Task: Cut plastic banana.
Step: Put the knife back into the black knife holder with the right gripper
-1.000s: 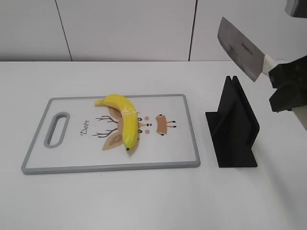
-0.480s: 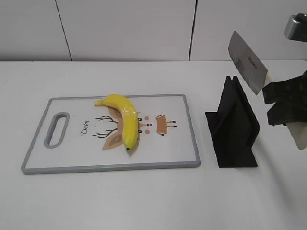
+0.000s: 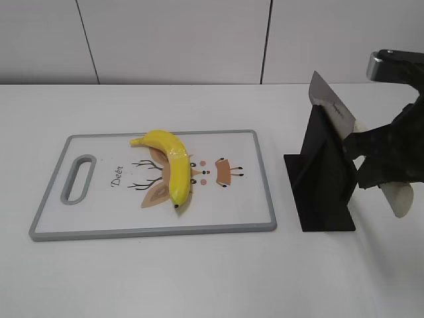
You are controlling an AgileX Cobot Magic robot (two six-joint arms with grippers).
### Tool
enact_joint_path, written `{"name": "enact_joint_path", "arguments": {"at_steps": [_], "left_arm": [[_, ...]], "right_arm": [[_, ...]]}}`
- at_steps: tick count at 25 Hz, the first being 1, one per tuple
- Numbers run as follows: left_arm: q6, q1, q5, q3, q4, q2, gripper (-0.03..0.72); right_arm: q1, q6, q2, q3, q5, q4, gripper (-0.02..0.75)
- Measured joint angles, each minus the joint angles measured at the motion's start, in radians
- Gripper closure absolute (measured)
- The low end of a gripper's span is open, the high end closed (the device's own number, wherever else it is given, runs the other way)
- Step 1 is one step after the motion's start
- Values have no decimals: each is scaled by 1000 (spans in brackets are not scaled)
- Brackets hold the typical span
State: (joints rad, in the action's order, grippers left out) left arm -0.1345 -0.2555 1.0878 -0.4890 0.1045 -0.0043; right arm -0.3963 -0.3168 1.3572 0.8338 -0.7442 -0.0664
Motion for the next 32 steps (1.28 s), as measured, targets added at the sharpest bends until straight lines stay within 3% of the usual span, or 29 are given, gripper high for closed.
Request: {"name": "enact_joint_path", "arguments": {"at_steps": [12, 14, 18, 21, 32], "left_arm": [[0, 0, 0, 0, 0, 0, 158], [0, 0, 0, 0, 0, 0, 162], [0, 0, 1, 0, -2, 0, 163], [0, 0, 1, 0, -3, 0, 163], [0, 0, 1, 0, -5, 0, 165]], "right_arm": [[0, -4, 71, -1, 20, -37, 557], [0, -3, 71, -1, 23, -41, 466], [0, 6, 71, -1, 27, -45, 181], [0, 33, 62, -1, 27, -45, 97], [0, 317, -306, 0, -50, -45, 108]]}}
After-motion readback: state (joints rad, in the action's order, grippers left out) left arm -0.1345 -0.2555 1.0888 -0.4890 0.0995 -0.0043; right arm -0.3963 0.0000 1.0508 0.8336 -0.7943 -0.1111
